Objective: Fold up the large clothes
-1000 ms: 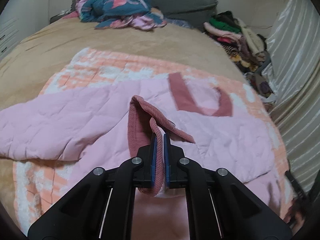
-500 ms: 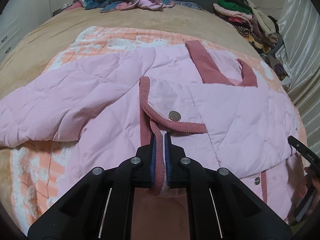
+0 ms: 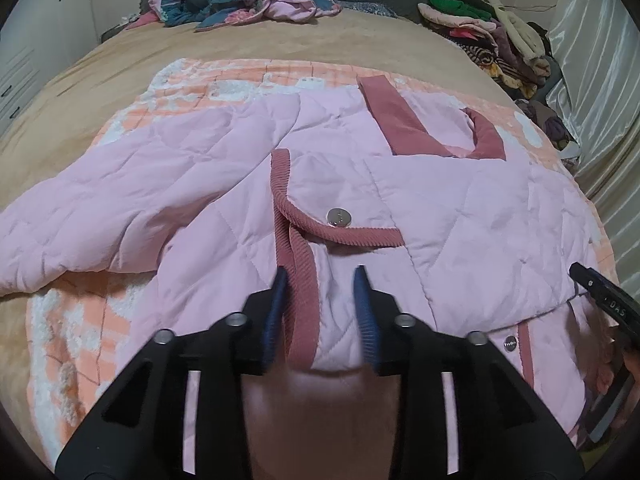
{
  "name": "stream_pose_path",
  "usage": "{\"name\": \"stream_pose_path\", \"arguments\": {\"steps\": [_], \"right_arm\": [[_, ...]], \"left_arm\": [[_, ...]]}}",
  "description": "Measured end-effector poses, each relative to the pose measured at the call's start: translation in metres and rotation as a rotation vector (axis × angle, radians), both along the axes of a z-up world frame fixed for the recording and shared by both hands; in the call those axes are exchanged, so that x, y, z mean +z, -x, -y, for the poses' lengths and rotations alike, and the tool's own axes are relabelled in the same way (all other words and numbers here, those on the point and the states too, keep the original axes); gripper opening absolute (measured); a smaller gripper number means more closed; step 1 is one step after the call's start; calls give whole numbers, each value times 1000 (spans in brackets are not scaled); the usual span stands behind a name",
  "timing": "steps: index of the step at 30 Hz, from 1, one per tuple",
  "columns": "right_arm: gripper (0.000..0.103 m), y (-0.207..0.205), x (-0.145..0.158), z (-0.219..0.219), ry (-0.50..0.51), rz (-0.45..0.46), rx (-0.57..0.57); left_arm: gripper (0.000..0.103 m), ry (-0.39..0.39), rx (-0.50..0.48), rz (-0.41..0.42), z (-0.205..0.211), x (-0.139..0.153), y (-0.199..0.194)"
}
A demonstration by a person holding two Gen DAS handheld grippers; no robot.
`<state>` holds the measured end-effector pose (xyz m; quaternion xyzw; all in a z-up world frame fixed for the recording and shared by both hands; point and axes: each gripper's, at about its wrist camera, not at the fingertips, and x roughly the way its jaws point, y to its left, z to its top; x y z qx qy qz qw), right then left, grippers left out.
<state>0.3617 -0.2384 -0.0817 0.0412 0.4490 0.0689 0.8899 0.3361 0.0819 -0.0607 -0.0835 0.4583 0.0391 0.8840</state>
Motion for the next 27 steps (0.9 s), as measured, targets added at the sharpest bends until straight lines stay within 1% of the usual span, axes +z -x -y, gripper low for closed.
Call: {"name": "stream_pose_path", "arguments": {"steps": [1,2,3,4,6,8,9,10,13,15,22,27], "right_arm": [[75,2,3,-1,-8,5,5],[78,5,7,-2,-19,10,10],[83,8,12,-4,-29,17,11],[85,10,15,-5,-38,23,11],[92,17,24,-7,-61,39,15],[94,22,34,-10,-72,56,13],[94,25,39,-11,-79,64,15],[95,27,42,-11,-82,68,15],[95,34,51,-14,-90,79,16],[95,39,59,-15,-93,97,14],[95,51,82,-18,-106,135,16],[95,58,98,-27,-103,171,18]], "left_arm": [[39,-3,-3,3,1,2,2],[44,-5,-5,6,1,4,4],[53,-3,-4,11,1,7,6],[61,2,0,19,0,10,9],[66,11,2,33,-2,18,15],[74,9,1,43,-2,25,20],[84,6,3,44,-2,28,21],[88,5,11,44,-3,31,23],[94,20,39,63,-8,42,30],[94,27,51,64,-12,47,34],[94,3,91,78,-21,66,50],[94,-8,89,89,-27,79,63]]}}
